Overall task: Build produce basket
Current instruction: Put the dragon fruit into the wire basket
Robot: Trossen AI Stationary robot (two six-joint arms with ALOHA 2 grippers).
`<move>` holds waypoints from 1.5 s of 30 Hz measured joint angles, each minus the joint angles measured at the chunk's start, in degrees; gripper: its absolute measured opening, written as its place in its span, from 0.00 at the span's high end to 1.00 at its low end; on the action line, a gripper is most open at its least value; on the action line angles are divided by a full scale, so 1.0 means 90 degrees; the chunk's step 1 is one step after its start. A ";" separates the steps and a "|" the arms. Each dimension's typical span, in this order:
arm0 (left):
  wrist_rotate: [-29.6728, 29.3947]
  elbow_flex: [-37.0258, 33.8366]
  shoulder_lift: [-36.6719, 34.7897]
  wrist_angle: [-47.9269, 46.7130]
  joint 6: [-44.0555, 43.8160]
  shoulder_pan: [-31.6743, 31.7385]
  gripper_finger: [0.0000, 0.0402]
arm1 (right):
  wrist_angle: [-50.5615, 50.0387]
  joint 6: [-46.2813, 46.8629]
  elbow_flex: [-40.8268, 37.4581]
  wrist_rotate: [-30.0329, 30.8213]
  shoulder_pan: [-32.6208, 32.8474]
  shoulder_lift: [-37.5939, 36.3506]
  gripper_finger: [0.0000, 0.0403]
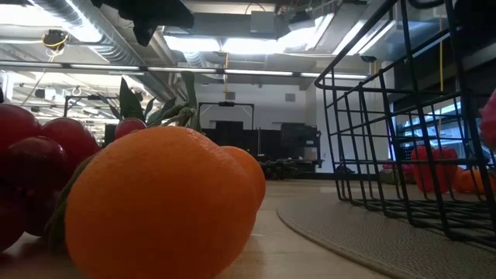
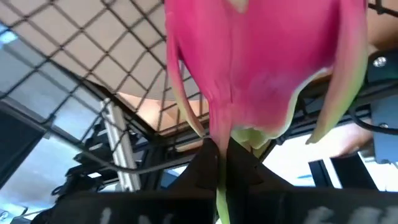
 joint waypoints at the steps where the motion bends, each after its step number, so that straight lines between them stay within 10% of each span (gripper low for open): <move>1: -0.0001 0.0000 0.0000 0.0000 0.0000 0.0000 0.91 | 0.0010 -0.0003 -0.0041 -0.0002 0.0000 0.0043 1.00; 45: 0.0000 -0.0002 -0.0002 -0.0005 -0.0002 -0.0002 0.91 | 0.0484 -0.0813 -0.0208 0.0219 -0.0004 0.0348 0.97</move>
